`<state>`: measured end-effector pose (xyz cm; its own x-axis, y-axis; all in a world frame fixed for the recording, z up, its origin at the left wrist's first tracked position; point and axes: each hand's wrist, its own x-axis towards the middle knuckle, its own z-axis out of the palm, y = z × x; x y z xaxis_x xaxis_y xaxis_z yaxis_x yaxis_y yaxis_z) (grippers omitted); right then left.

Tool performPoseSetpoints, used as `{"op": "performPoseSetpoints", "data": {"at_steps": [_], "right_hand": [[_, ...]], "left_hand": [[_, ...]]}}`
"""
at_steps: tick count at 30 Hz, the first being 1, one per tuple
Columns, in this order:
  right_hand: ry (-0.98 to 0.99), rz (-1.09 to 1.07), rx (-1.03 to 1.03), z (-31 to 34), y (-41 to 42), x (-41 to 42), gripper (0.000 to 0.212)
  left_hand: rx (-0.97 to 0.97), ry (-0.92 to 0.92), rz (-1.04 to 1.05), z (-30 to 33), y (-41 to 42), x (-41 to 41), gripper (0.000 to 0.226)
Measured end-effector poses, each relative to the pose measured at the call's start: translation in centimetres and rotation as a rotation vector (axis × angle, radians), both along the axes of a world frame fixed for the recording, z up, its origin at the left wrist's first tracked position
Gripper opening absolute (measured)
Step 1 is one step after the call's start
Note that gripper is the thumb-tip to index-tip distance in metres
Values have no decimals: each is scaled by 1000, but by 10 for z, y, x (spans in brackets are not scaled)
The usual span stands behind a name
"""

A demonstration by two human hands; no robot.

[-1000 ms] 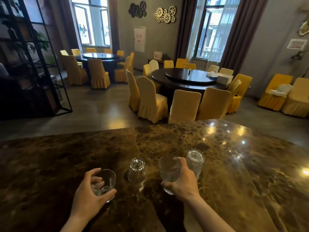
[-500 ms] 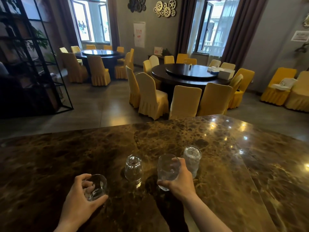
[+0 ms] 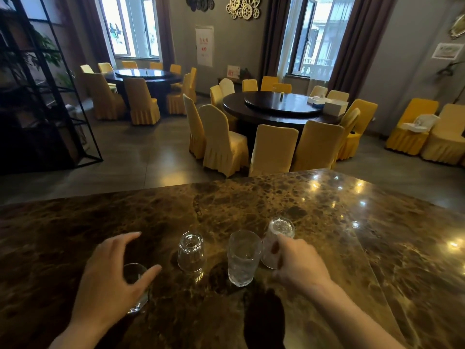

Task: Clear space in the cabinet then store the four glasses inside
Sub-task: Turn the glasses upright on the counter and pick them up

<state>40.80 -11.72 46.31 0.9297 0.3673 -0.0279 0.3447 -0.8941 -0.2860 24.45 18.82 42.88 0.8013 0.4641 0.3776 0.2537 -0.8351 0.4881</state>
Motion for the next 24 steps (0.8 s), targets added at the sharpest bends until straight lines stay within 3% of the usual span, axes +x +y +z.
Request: {"op": "performPoseSetpoints", "data": {"at_steps": [2, 3, 5, 8, 11, 15, 19, 24], "right_hand": [[-244, 80, -22, 17, -3, 10, 14], [-342, 134, -32, 23, -1, 16, 13], [-419, 266, -146, 29, 7, 31, 34], [-311, 385, -404, 21, 18, 52, 76], [-222, 451, -598, 9, 23, 67, 89], [-225, 504, -795, -7, 30, 75, 78], [-351, 547, -910, -23, 38, 79, 50], [-450, 620, -1035, -28, 35, 85, 44]], "left_hand": [[133, -3, -139, 17, -10, 24, 71], [184, 30, -204, 24, -16, 38, 68], [270, 178, -299, 28, -29, 66, 76], [392, 469, -315, 16, -44, 100, 97], [459, 713, -307, 0, -49, 118, 109], [606, 876, -304, -11, -52, 127, 99], [769, 880, -321, -13, -55, 132, 85], [856, 852, -303, -14, -56, 133, 79]]}}
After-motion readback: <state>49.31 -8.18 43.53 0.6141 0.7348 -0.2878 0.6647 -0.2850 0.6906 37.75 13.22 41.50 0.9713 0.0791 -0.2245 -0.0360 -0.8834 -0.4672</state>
